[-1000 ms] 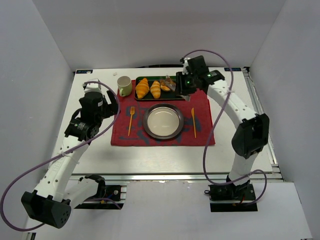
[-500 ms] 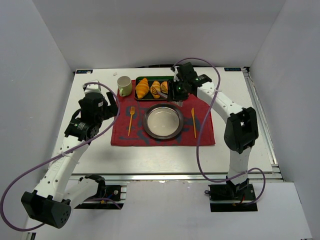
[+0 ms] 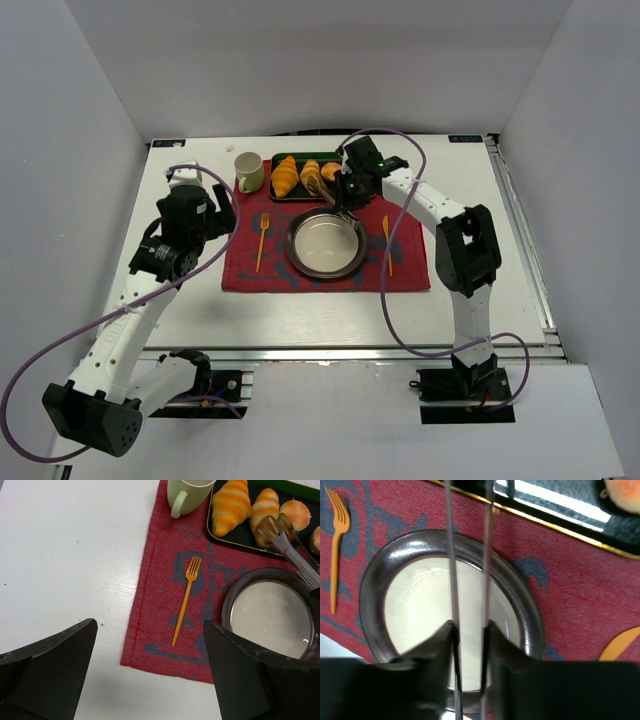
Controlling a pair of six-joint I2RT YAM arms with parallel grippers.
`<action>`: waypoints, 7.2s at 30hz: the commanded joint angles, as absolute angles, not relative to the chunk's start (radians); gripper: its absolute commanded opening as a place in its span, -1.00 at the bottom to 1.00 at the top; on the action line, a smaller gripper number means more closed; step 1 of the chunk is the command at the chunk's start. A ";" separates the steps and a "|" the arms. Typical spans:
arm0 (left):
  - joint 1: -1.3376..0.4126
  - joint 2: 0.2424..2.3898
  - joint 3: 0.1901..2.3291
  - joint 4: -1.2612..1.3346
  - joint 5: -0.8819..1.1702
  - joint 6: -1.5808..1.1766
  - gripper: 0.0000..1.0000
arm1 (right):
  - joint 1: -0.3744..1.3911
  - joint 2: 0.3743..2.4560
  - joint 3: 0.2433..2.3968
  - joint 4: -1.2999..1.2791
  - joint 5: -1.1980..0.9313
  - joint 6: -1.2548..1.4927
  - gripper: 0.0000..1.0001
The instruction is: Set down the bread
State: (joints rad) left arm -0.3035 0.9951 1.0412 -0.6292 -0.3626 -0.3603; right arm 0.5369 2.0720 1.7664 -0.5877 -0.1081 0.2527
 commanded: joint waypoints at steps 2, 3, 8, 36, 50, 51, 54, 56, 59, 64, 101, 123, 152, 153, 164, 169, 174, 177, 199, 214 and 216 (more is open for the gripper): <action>-0.307 0.977 1.071 -0.640 -0.377 -0.351 0.97 | 0.535 2.059 1.755 -0.545 -0.087 0.265 -0.89; -0.307 0.977 1.069 -0.640 -0.377 -0.353 0.96 | 0.535 2.054 1.750 -0.543 -0.087 0.265 -1.00; -0.307 0.968 1.060 -0.634 -0.368 -0.360 0.97 | 0.535 1.996 1.740 -0.545 -0.083 0.267 -1.00; -0.307 0.911 1.000 -0.563 -0.245 -0.460 0.96 | 0.563 1.244 1.027 -0.624 -0.256 0.304 -1.00; -0.307 0.900 0.963 -0.555 -0.218 -0.482 0.96 | 0.632 1.310 0.950 -0.494 -0.285 0.348 -1.00; -0.307 0.899 0.962 -0.558 -0.218 -0.482 0.97 | 0.632 1.319 0.951 -0.489 -0.284 0.350 -1.00; -0.307 0.894 0.965 -0.563 -0.221 -0.477 0.97 | 0.635 1.342 0.960 -0.482 -0.282 0.354 -1.00; -0.307 0.894 0.966 -0.564 -0.222 -0.476 0.96 | 0.637 1.353 0.965 -0.477 -0.281 0.356 -1.00; -0.307 0.896 0.969 -0.572 -0.224 -0.472 0.96 | 0.640 1.358 0.966 -0.477 -0.278 0.356 -0.93; -0.307 0.896 0.971 -0.575 -0.230 -0.471 0.97 | 0.643 1.339 0.971 -0.485 -0.275 0.357 -0.61; -0.307 0.896 0.979 -0.584 -0.241 -0.463 0.96 | 0.641 1.224 1.078 -0.592 -0.213 0.387 -0.11; -0.307 0.890 0.988 -0.598 -0.256 -0.454 0.96 | 0.643 1.288 1.009 -0.531 -0.233 0.391 -0.08; -0.307 0.891 0.986 -0.598 -0.258 -0.451 0.96 | 0.643 1.281 1.008 -0.546 -0.232 0.390 -0.02; -0.307 0.891 0.986 -0.601 -0.258 -0.453 0.96 | 0.643 1.278 1.009 -0.557 -0.227 0.391 0.01; -0.307 0.861 1.005 -0.615 -0.285 -0.451 0.97 | 0.646 1.235 0.999 -0.588 -0.167 0.388 0.13; -0.307 0.873 1.016 -0.631 -0.291 -0.446 0.97 | 0.646 1.198 0.950 -0.563 -0.158 0.370 0.46; -0.307 0.868 0.985 -0.597 -0.272 -0.463 0.96 | 0.647 1.175 0.885 -0.491 -0.146 0.345 0.79; -0.307 0.868 0.974 -0.588 -0.272 -0.471 0.96 | 0.655 1.173 0.810 -0.434 -0.126 0.344 0.79; -0.307 0.839 0.905 -0.555 -0.264 -0.480 0.96 | 0.784 1.256 0.646 -0.198 -0.072 0.371 0.79; -0.307 0.841 0.902 -0.557 -0.264 -0.479 0.96 | 0.909 1.374 0.646 -0.172 0.121 0.454 0.79; -0.307 0.839 0.904 -0.557 -0.264 -0.479 0.96 | 0.925 1.402 0.653 -0.169 0.167 0.459 0.79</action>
State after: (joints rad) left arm -0.3035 0.8574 0.9092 -0.5671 -0.2699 -0.4759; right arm 0.9005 1.3708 0.6559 -0.1982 0.0612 0.4248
